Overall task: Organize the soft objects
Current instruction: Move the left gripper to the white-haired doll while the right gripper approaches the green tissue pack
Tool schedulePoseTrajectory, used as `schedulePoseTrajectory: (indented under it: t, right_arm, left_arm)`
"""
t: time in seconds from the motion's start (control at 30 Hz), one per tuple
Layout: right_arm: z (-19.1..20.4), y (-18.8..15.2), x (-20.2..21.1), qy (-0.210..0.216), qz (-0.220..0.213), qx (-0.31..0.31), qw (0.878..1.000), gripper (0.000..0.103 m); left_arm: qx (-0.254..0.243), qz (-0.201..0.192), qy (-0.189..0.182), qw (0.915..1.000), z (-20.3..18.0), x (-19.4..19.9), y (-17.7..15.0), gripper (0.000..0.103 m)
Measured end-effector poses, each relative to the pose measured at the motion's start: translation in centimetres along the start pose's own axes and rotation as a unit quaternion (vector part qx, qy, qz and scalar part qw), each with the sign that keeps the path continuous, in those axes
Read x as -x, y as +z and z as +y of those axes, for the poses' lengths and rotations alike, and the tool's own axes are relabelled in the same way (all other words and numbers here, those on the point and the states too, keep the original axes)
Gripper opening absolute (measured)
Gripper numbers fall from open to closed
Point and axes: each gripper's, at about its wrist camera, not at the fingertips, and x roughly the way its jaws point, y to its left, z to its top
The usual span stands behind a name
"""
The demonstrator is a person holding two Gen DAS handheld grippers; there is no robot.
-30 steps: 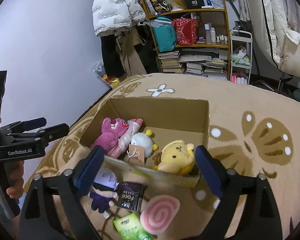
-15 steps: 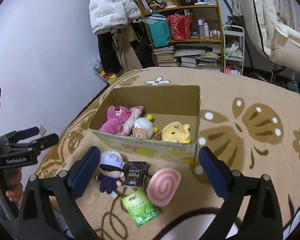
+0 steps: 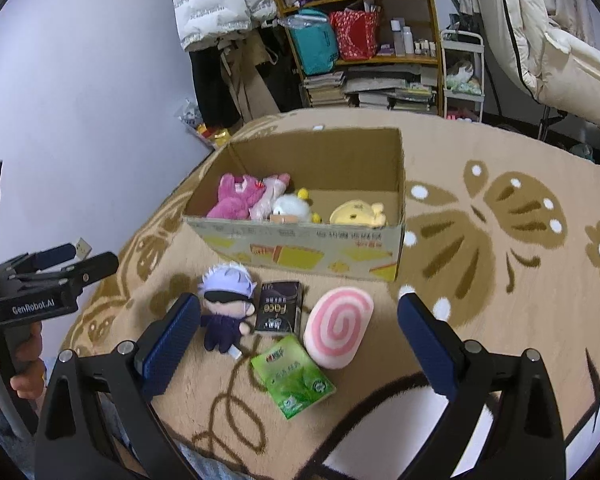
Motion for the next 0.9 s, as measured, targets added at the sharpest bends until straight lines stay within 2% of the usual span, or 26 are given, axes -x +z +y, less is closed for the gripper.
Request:
schedulePoseTrajectory:
  t: [0.33,0.57,0.9]
  right_arm:
    - [0.3,-2.0,-3.9,0.002,0.070,0.002,0.998,0.103]
    - [0.0,-3.0,-6.3,0.008,0.113,-0.013,0.993,0.103]
    - [0.0,-3.7,-9.5,0.004,0.157,-0.012,0.988,0.103]
  left_arm:
    - [-0.022,0.050,-0.009,0.9985,-1.7,-3.0,-0.3,0.099]
    - [-0.040,0.102,-0.008,0.9939,-2.7,-5.5,-0.6,0.099]
    - [-0.051,0.137,-0.017,0.9891,-3.5,-8.6,-0.2,0.099]
